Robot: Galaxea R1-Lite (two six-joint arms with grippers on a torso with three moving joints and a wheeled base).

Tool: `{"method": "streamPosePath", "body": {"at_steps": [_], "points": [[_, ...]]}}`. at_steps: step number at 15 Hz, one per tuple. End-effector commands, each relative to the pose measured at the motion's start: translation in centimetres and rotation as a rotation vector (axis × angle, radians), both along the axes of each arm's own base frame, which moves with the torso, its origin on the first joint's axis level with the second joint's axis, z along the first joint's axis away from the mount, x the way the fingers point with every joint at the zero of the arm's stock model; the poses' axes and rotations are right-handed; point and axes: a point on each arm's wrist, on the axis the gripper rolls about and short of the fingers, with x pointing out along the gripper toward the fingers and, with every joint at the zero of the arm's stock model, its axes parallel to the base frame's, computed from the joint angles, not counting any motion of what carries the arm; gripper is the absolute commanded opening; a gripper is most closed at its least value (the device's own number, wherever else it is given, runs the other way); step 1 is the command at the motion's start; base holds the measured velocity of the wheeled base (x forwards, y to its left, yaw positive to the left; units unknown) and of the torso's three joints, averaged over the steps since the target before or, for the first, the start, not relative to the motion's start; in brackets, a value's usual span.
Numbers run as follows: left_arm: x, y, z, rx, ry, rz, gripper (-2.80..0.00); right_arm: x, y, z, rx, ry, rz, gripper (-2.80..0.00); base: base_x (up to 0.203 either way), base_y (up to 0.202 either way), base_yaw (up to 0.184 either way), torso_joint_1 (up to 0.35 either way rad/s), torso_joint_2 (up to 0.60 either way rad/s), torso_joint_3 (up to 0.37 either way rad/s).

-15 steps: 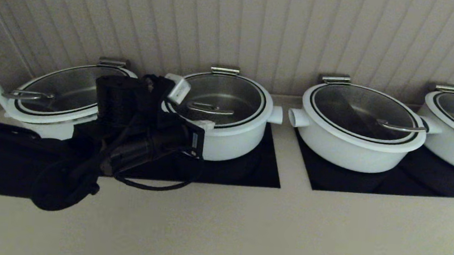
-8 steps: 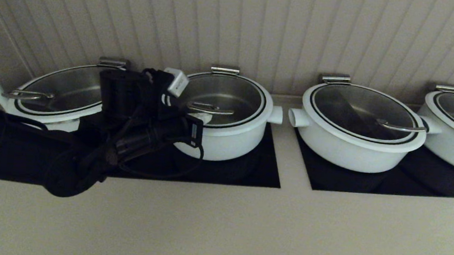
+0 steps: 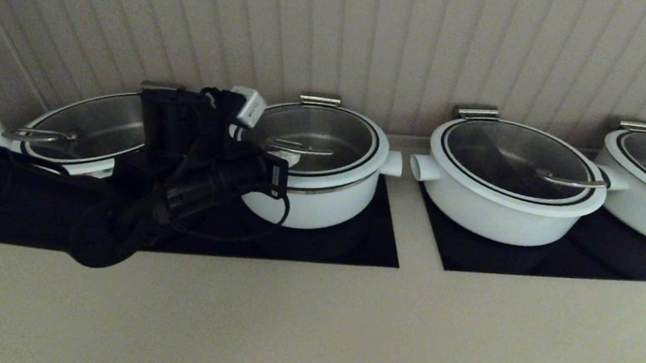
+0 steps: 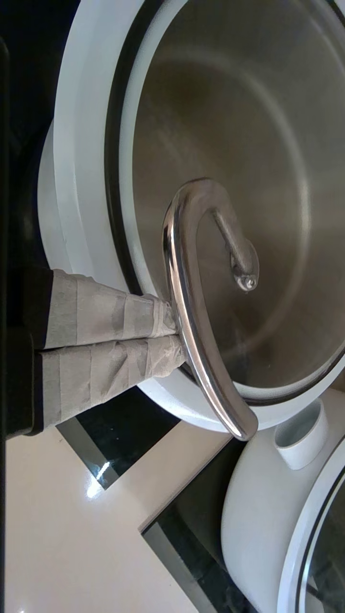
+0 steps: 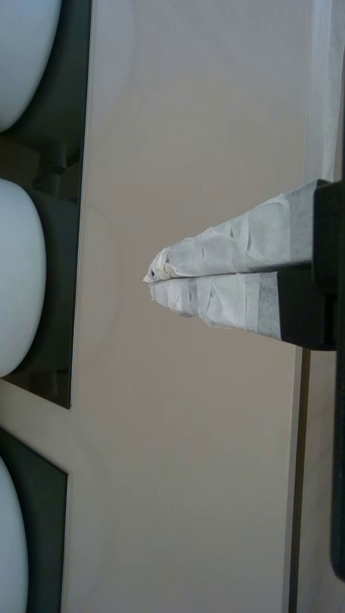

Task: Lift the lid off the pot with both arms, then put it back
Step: Open the food pot lid a small opening with the left arm

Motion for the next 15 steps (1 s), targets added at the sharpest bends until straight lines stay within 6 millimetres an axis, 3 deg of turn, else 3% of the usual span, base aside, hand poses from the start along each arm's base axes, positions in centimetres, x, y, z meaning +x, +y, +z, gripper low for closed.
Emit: {"method": "streamPosePath", "body": {"at_steps": [1,6,15], "points": [[0.1,0.2,0.3,-0.002,-0.015,0.006,-2.8,0.0,0.0,0.0,-0.001,0.001,0.002,-2.8,0.0,0.0,0.0,0.0,0.0,0.0],[0.0,0.2,1.2,-0.013,-0.044,0.006,-2.8,0.0,0.0,0.0,-0.001,0.001,0.001,-2.8,0.0,0.0,0.0,0.0,0.0,0.0],[1.6,-0.6,1.3,-0.012,-0.066,0.003,-2.8,0.0,0.0,0.0,-0.005,0.001,0.001,-2.8,0.0,0.0,0.0,0.0,0.0,0.0]]}}
